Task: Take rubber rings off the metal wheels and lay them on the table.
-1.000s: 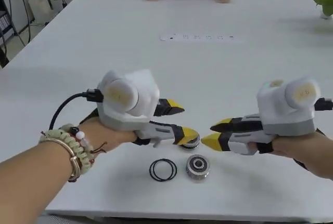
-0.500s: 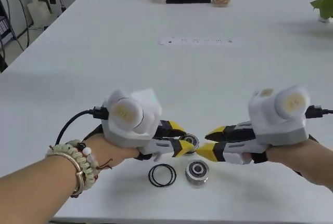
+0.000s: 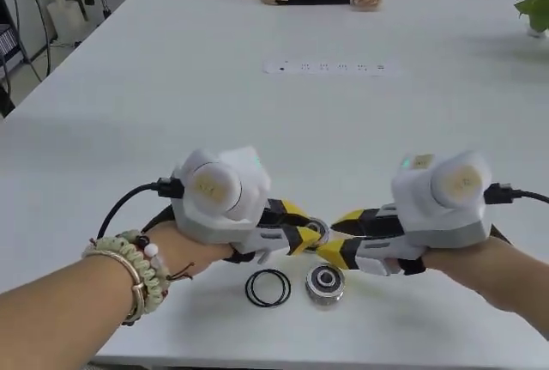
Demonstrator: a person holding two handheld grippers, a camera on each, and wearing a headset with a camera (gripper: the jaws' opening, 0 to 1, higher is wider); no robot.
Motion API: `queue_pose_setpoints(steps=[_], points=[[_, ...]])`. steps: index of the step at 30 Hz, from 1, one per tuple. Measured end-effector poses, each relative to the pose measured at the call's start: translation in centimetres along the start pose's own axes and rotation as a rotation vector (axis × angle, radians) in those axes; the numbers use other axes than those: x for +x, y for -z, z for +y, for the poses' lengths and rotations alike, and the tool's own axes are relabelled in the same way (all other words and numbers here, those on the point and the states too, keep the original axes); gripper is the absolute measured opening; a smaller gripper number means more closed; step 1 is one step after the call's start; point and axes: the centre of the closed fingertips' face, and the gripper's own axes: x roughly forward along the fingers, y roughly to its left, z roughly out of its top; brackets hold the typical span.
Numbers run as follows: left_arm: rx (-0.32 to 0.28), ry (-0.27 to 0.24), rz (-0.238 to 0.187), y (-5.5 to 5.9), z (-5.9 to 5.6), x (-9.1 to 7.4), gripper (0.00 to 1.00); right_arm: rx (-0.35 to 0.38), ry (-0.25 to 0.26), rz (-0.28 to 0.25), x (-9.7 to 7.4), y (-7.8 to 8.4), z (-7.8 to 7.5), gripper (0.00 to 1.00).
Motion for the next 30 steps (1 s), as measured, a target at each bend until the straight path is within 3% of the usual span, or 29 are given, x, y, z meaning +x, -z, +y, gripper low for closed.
queue_pose_setpoints(steps=[6,18,30], points=[[-0.014,-0.004,-0.008,-0.02,-0.04,0.08,0.07,-0.007,-0.001,-0.021,0.42,-0.64,0.35,0.27],[-0.020,-0.008,-0.013,0.03,0.00,0.23,0.07,-0.056,0.001,0.004,0.21,-0.41,0.12,0.21],[-0.030,-0.013,-0.018,0.10,0.07,0.30,0.07,0.004,-0.024,0.020,-0.26,0.20,-0.07,0.14]])
